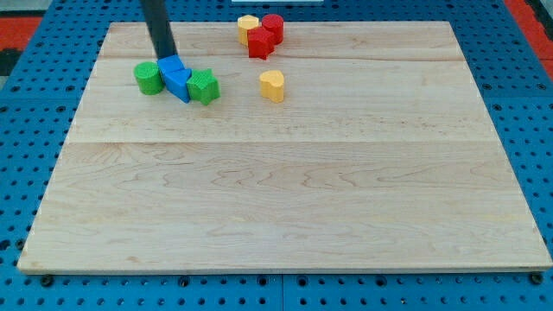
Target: Push the green circle right a bit
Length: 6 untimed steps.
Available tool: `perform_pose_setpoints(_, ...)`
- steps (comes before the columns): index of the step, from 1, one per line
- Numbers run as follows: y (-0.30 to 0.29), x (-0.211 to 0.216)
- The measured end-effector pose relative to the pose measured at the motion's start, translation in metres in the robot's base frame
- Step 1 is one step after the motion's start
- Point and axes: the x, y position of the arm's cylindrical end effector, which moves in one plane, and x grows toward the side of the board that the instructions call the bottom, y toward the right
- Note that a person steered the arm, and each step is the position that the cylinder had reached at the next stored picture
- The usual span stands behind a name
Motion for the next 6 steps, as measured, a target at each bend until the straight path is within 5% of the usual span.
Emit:
perform_pose_setpoints(2, 0.019, 0.037)
perform_pose_setpoints(3, 0.014, 0.016)
perform_pose_setpoints(4, -0.028, -0.006)
perform_pose_setpoints(6, -0.067, 0.04)
